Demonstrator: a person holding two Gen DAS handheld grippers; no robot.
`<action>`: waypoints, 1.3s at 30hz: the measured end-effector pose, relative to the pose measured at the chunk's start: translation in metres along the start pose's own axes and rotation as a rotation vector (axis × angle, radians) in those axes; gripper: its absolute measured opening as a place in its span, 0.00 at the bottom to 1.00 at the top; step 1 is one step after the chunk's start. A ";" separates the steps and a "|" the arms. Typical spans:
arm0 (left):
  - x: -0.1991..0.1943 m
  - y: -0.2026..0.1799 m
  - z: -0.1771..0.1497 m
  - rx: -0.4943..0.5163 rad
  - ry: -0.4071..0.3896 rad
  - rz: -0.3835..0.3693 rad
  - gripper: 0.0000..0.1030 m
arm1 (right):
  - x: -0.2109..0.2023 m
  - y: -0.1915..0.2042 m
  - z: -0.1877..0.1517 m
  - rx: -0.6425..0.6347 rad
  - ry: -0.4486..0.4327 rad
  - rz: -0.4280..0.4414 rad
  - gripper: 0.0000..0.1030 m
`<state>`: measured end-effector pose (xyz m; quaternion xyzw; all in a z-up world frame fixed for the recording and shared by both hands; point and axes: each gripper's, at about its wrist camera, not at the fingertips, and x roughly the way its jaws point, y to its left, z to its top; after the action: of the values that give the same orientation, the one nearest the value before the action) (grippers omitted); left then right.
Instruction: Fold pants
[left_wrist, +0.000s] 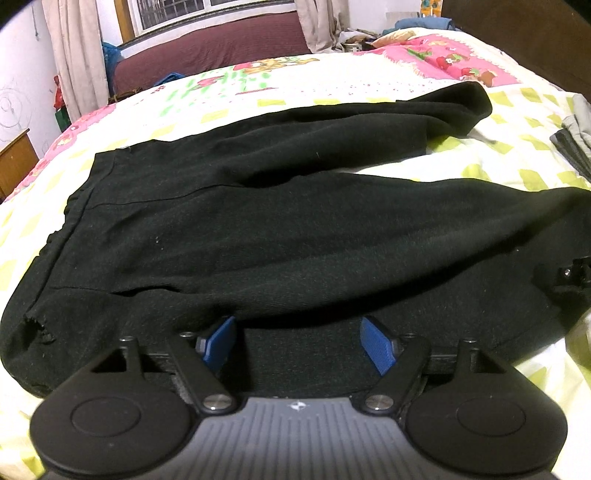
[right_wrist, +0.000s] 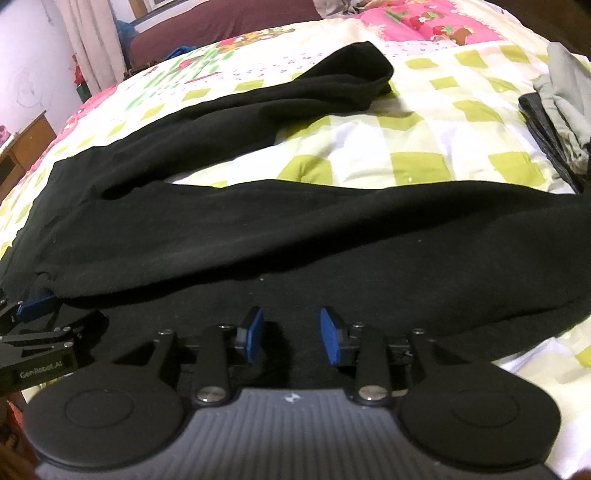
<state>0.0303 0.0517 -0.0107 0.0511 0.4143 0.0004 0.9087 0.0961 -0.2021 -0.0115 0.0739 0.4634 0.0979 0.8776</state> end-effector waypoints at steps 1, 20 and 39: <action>0.000 0.000 0.000 0.000 0.000 0.000 0.85 | 0.000 -0.001 0.000 0.003 0.000 -0.001 0.33; 0.028 0.153 0.110 0.105 -0.175 0.099 0.91 | 0.095 0.108 0.189 -0.493 -0.025 0.212 0.58; 0.191 0.265 0.169 0.127 0.054 -0.047 1.00 | 0.248 0.181 0.266 -0.785 0.221 0.347 0.64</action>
<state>0.2934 0.3079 -0.0197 0.0987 0.4389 -0.0458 0.8919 0.4344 0.0222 -0.0206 -0.1993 0.4627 0.4198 0.7550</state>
